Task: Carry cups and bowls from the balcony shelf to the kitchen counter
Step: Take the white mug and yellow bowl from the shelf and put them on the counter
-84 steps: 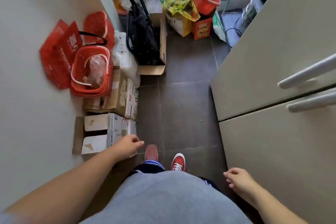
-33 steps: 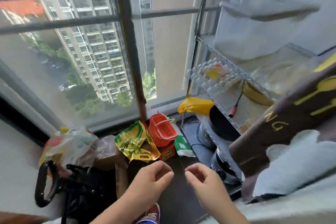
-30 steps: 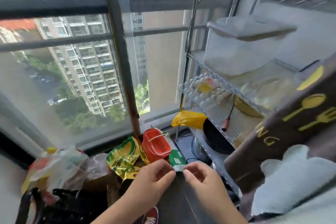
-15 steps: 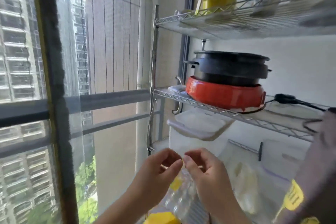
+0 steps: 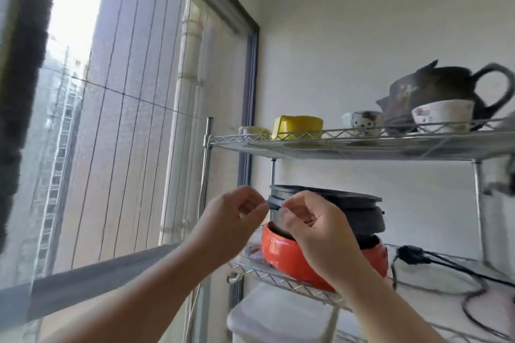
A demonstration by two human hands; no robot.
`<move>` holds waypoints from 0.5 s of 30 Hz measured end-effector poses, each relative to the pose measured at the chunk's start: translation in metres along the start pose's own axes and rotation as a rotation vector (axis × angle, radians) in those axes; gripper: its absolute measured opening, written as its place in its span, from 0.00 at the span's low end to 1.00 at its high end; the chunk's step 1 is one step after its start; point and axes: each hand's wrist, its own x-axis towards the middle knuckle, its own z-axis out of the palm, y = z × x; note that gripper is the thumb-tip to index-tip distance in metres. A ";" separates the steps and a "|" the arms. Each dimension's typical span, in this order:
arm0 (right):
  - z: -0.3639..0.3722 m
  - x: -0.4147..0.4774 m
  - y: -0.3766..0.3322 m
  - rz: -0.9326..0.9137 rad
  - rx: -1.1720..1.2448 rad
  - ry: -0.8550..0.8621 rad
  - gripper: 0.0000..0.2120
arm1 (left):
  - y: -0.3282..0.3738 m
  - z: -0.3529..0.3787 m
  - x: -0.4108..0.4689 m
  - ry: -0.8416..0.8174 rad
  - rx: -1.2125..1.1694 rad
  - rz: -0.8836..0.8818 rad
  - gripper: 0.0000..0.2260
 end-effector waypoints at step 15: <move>0.009 0.185 -0.004 -0.005 -0.720 0.277 0.19 | -0.022 -0.033 0.178 0.094 0.421 0.003 0.08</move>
